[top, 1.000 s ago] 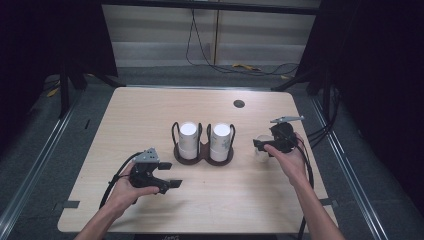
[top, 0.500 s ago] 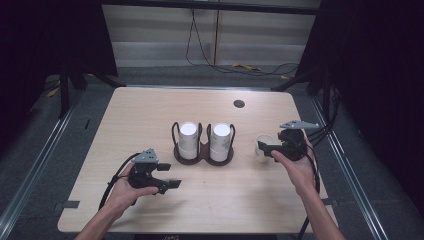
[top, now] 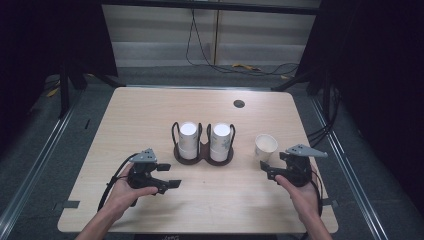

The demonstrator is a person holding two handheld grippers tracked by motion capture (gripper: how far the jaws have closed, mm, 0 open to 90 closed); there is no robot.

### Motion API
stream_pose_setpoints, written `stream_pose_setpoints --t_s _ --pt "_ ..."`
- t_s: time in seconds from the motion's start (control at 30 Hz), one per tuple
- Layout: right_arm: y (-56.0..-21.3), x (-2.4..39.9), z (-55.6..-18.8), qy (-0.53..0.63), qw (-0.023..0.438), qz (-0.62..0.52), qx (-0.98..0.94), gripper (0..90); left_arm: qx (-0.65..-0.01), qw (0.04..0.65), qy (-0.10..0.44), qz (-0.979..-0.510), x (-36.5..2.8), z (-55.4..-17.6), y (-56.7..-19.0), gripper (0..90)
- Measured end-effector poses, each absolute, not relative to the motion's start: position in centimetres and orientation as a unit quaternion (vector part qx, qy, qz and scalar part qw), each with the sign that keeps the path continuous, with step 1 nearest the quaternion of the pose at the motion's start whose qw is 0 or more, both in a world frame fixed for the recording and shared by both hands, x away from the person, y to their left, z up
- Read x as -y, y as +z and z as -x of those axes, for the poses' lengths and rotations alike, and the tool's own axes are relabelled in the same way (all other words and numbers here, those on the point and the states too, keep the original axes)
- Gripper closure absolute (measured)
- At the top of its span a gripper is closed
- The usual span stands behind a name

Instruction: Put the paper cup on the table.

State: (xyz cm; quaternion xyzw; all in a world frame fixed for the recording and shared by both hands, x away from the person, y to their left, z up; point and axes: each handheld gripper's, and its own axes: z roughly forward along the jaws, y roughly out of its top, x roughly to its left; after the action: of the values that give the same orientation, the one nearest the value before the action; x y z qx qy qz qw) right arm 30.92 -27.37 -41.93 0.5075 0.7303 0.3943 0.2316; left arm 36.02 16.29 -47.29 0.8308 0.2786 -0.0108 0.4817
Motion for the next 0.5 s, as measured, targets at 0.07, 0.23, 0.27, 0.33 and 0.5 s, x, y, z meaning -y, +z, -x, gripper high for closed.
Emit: stream_pose_setpoints --t_s 0.07,0.23,0.27,0.33,0.5 --pt "-42.5 27.3 -30.2 0.394 0.236 -0.508 -0.728 19.5 -0.283 0.477 -0.003 -0.832 -16.5 -36.0 -47.3 20.9" --pt "-44.2 27.0 -28.8 0.381 0.228 -0.511 -0.736 19.3 -0.293 0.475 0.005 -0.83 -17.3 -36.2 -47.4 20.9" --pt "-44.6 27.0 -28.6 0.38 0.225 -0.513 -0.736 19.3 -0.296 0.476 0.006 -0.828 -17.4 -36.2 -47.4 20.9" --pt "-45.1 27.1 -28.4 0.382 0.22 -0.518 -0.734 19.3 -0.297 0.477 0.007 -0.827 -17.8 -36.0 -47.5 20.7" --pt "-45.8 27.2 -28.3 0.378 0.215 -0.522 -0.734 18.2 -0.294 0.474 0.007 -0.83 -18.0 -35.8 -47.9 20.1"
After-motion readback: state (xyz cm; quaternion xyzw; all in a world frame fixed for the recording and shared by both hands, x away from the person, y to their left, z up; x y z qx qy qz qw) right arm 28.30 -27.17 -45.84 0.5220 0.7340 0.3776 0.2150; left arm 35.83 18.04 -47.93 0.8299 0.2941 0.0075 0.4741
